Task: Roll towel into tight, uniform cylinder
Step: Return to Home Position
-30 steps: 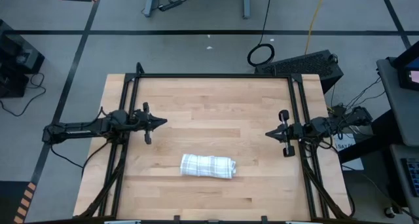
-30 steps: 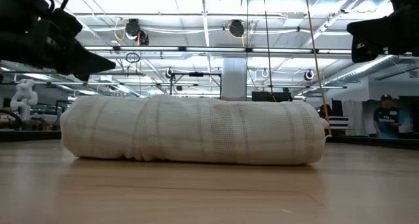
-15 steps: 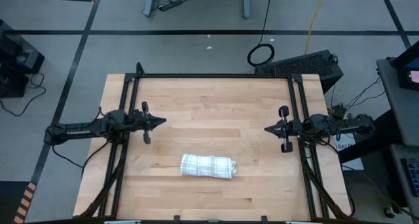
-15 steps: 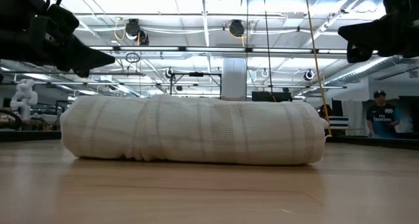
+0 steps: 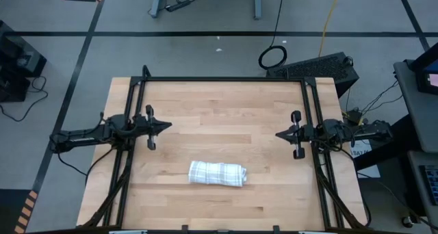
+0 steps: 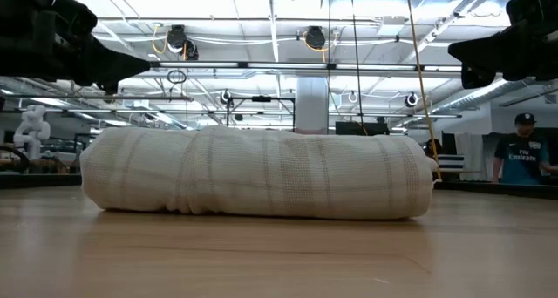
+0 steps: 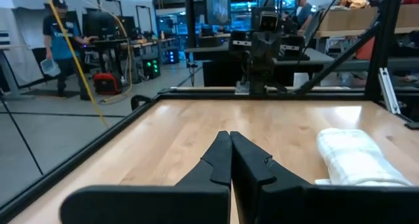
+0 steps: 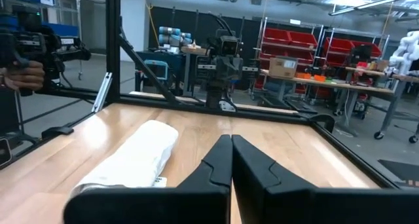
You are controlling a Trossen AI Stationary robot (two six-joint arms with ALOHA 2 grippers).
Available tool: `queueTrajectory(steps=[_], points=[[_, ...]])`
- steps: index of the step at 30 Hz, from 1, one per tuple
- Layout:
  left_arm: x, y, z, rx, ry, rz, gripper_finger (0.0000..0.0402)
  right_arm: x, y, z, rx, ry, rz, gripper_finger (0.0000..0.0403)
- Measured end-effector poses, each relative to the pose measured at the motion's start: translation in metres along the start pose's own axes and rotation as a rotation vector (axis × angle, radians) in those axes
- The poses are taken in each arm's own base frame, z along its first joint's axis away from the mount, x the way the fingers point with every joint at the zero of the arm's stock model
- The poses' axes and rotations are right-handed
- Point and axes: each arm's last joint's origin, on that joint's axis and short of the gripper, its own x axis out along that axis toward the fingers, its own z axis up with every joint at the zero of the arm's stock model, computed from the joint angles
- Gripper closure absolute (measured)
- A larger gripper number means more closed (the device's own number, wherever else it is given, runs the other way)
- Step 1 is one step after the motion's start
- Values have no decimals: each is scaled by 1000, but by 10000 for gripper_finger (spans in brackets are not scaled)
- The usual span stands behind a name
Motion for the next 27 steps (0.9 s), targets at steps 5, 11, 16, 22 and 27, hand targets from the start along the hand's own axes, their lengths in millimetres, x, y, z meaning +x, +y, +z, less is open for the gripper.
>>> queueTrajectory(steps=[5, 11, 16, 22, 27], points=[[0, 2, 0, 4, 1, 19, 401, 0, 0, 0, 1, 0, 0, 403], [0, 4, 0, 2, 3, 35, 402, 0, 0, 0, 0, 0, -1, 403], [0, 4, 0, 0, 2, 31, 401, 0, 0, 0, 0, 0, -2, 403], [0, 3, 0, -1, 2, 27, 402, 0, 0, 0, 0, 1, -4, 403], [0, 3, 0, -1, 1, 9, 401, 0, 0, 0, 0, 1, -5, 403]])
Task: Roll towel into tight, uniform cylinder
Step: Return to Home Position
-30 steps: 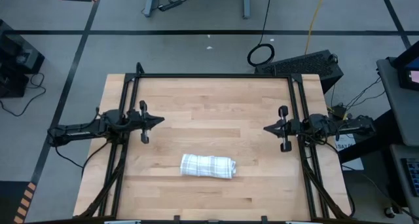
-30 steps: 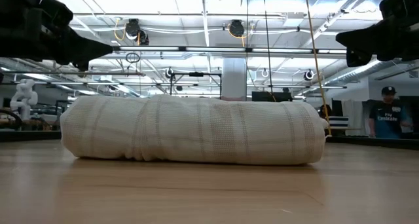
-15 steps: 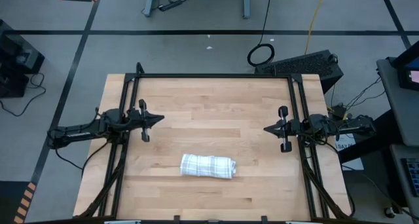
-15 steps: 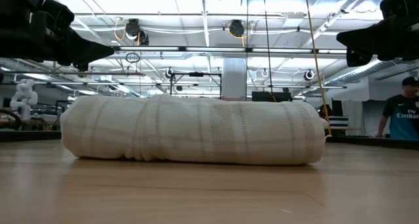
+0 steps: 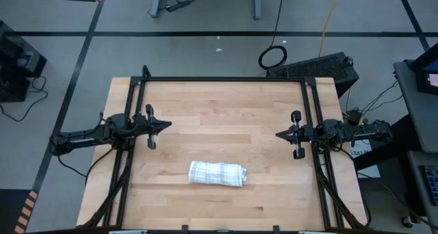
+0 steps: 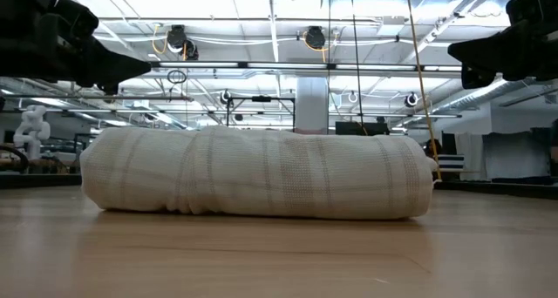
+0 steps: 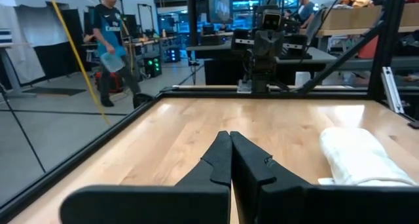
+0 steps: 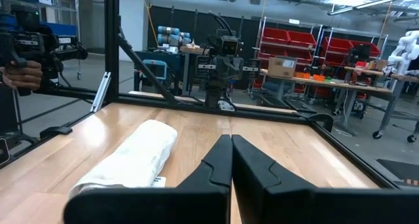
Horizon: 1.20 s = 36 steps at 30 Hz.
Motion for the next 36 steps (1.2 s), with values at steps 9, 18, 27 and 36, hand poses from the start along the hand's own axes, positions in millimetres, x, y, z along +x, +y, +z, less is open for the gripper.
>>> queueTrajectory(steps=[9, 18, 27, 36], points=[[0, -1, 0, -7, -2, -19, 402, 0, 0, 0, 0, 0, 0, 403], [0, -6, 1, -53, -6, -83, 402, 0, 0, 0, 0, 0, 0, 403], [0, -7, 0, -58, 0, -94, 391, 0, 0, 0, 0, 0, 0, 403], [0, -7, 0, 118, -7, -91, 381, 0, 0, 0, 0, 0, 0, 403]])
